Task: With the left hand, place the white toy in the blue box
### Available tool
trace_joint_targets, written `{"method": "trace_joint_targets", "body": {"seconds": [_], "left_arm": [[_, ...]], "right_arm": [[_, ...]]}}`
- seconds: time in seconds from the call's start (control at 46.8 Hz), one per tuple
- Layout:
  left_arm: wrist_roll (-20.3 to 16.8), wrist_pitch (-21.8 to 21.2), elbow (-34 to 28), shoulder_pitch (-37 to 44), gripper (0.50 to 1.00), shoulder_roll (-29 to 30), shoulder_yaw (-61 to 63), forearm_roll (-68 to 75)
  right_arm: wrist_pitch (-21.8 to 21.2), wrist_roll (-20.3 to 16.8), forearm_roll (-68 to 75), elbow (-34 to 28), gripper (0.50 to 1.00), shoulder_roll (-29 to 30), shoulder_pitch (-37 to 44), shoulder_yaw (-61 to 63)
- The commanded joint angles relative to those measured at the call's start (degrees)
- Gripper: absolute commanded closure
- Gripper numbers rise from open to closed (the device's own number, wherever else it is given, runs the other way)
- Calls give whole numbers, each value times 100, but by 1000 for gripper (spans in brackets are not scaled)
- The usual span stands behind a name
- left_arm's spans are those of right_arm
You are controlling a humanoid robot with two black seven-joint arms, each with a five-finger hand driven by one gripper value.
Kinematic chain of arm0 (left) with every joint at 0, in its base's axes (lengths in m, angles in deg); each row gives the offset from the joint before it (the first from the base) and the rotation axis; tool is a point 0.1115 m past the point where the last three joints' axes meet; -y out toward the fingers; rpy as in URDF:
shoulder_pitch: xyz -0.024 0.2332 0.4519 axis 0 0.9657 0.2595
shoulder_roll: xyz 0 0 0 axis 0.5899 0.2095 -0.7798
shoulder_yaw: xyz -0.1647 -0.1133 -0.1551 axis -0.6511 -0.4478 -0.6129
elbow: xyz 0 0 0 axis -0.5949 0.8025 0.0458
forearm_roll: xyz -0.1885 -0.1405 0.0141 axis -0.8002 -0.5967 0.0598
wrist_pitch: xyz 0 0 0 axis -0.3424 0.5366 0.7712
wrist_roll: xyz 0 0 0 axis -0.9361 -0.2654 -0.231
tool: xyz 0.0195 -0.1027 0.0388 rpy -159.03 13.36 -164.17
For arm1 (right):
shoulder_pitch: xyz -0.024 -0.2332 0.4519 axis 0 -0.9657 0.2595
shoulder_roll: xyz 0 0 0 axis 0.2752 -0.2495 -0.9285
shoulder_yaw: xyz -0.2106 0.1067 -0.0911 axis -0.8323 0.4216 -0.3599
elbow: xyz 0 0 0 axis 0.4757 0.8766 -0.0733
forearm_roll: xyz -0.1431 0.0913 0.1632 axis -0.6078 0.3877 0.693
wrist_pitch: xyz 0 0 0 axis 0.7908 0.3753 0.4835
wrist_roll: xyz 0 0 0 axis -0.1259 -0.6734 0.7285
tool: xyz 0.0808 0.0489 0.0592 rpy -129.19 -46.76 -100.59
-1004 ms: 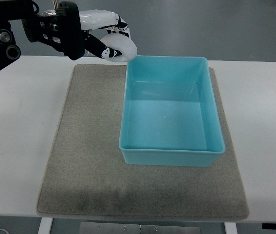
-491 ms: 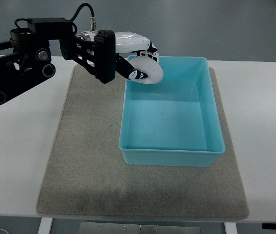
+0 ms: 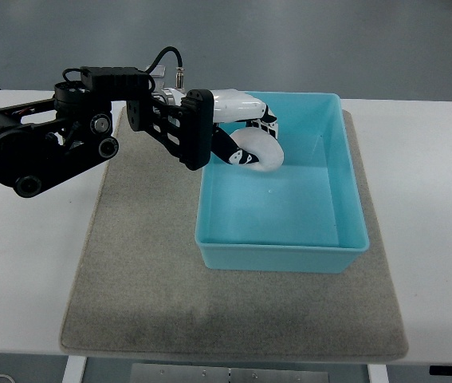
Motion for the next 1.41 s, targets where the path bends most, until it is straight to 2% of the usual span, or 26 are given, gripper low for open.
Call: {"method": "trace_joint_targets", "body": {"seconds": [0.0,0.128,0.171,0.299,0.406,0.62,0.791,0.983,1.239,1.325,1.389], "left_arm": [[-9,2,1,37,738,-10,0,0],[-9,-15,-34,55,538,-1,-9,-123],[-9,-50,-70,55,510,-1,-18,-141],[-9,-261,-87,46,506,16,-44,-474],[-9,-411,-166,29,506,51,-62,-1369],[-9,-420,-526,-42,506,113,-62,-2978],[0,-420,-702,-50,506,394,-88,-3875],[18,-332,-1370,-59,504,482,-88,-5615],[-18,-156,-1555,73,500,860,-115,-6740],[-9,-112,-1774,81,500,913,-97,-7285],[-9,89,-2029,160,500,904,-80,-7794]], "right_arm": [[0,0,0,0,564,0,0,0],[0,0,0,0,564,0,0,0],[0,0,0,0,564,0,0,0],[0,0,0,0,564,0,0,0],[0,0,0,0,564,0,0,0],[0,0,0,0,564,0,0,0],[0,0,0,0,564,0,0,0],[0,0,0,0,564,0,0,0],[0,0,0,0,564,0,0,0],[0,0,0,0,564,0,0,0],[0,0,0,0,564,0,0,0]]}}
